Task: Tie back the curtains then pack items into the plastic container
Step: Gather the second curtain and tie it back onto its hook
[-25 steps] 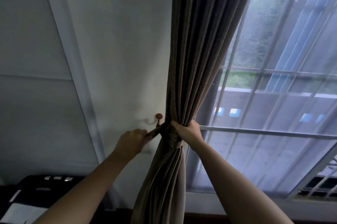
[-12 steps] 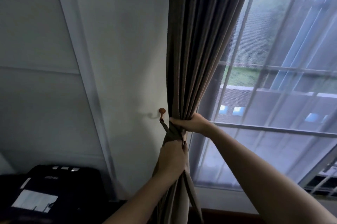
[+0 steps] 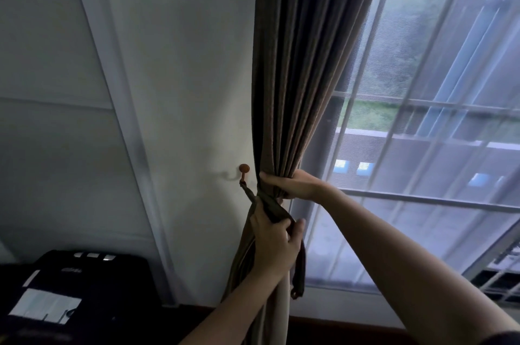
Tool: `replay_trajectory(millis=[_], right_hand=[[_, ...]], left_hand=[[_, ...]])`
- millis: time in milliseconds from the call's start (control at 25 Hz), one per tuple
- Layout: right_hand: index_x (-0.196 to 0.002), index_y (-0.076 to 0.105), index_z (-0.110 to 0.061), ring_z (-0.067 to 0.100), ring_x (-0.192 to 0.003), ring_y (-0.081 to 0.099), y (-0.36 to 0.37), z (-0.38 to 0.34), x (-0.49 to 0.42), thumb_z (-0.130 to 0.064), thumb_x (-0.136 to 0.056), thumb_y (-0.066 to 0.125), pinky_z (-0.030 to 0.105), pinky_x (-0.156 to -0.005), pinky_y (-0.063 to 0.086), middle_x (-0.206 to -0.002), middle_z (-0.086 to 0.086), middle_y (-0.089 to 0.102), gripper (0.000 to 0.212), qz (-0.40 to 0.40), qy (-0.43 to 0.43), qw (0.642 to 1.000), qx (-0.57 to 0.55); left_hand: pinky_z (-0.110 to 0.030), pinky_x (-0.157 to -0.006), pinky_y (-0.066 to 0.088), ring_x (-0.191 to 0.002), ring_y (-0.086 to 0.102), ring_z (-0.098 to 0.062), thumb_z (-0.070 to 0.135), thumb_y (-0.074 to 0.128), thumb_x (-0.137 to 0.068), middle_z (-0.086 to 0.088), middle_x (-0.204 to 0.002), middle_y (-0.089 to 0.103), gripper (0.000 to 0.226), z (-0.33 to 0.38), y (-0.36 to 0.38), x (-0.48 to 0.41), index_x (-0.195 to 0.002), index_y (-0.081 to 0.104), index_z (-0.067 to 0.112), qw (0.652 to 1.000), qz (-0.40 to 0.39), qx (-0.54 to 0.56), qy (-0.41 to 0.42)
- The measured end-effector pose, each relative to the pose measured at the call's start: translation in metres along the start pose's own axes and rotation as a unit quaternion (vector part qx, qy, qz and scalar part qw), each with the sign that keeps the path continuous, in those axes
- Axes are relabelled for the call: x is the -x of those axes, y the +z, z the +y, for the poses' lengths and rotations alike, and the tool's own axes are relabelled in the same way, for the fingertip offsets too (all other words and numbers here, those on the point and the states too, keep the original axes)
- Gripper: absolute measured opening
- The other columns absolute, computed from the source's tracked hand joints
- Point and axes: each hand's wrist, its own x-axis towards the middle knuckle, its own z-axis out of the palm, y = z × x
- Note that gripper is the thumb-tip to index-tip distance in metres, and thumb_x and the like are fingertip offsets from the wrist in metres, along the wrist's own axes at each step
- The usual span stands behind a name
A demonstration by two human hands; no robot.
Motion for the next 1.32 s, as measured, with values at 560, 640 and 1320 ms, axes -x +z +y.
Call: replay_trajectory(millis=[560,640,1320], right_hand=[[-0.115,0.061,-0.016,0.008,-0.078,0.059,-0.008,0.017,-0.002,-0.045,-0.089,0.056,0.019,-0.067,0.050,-0.102,0.003,0.062,0.039,0.030,0.041,0.998,-0.029],[-0.116,0.061,-0.018,0.009,-0.080,0.059,-0.007,0.016,-0.001,-0.047,-0.089,0.056,0.023,-0.073,0.052,-0.104,0.004,0.062,0.040,0.037,0.039,0.998,-0.024],[-0.116,0.052,-0.014,0.012,-0.089,0.064,-0.016,0.052,0.007,0.005,-0.067,0.048,0.027,-0.059,0.047,-0.097,0.006,0.065,0.053,-0.052,-0.009,0.990,-0.131]], left_hand=[[-0.031,-0.084,0.049,-0.096,0.063,-0.022,0.014,0.070,-0.081,-0.006,-0.104,0.065,0.036,-0.021,0.005,-0.029,-0.113,0.053,0.013,0.980,0.094,0.158,-0.071],[-0.042,-0.085,0.048,-0.097,0.058,-0.028,0.022,0.074,-0.077,-0.010,-0.102,0.061,0.051,-0.028,0.008,-0.037,-0.122,0.054,0.008,0.991,0.081,0.088,-0.062],[-0.023,-0.071,0.043,-0.091,0.062,-0.022,0.041,0.076,-0.071,-0.002,-0.096,0.064,0.051,-0.041,0.010,-0.065,-0.110,0.058,0.015,0.996,0.049,0.071,0.001]])
